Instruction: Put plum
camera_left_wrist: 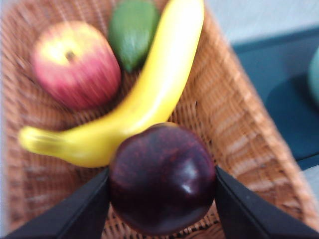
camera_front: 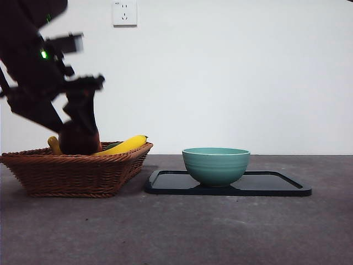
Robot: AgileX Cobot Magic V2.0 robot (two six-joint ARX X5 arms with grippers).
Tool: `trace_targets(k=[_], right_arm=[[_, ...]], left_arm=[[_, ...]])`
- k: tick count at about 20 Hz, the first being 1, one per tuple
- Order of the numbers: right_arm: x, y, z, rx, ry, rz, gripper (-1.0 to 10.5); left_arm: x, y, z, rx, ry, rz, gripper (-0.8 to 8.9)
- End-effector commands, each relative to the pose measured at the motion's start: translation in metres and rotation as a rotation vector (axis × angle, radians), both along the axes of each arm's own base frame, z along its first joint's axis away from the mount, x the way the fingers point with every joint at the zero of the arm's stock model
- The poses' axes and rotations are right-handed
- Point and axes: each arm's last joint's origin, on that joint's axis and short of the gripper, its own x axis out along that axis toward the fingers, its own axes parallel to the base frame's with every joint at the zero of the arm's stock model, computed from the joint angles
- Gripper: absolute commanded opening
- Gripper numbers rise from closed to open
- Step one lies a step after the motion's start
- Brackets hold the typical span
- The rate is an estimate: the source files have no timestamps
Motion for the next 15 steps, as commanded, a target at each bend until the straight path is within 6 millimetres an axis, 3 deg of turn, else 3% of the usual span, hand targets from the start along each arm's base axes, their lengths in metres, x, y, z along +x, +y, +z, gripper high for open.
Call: trace_targets(k=[1, 7, 12, 15], right_arm=[[0.001, 0.001, 0.002, 0.002, -0.011, 0.007, 1.9], [0.001, 0.001, 0.002, 0.002, -0.011, 0.007, 1.9], [0.001, 0.001, 0.002, 0.002, -0.012, 0.007, 1.9], [0.001, 0.001, 0.002, 0.002, -0.011, 0.007, 1.9]], left_arm=[[0.009, -0.004, -0.011, 0.016, 0.005, -0.012, 2.46], [0.017, -0.007, -0.03, 0.033, 0.047, -0.012, 2.46], [0.017, -0.007, -0.032, 0.035, 0.053, -0.011, 2.59], [0.017, -0.007, -0.032, 0.034, 0.055, -0.011, 4.15]])
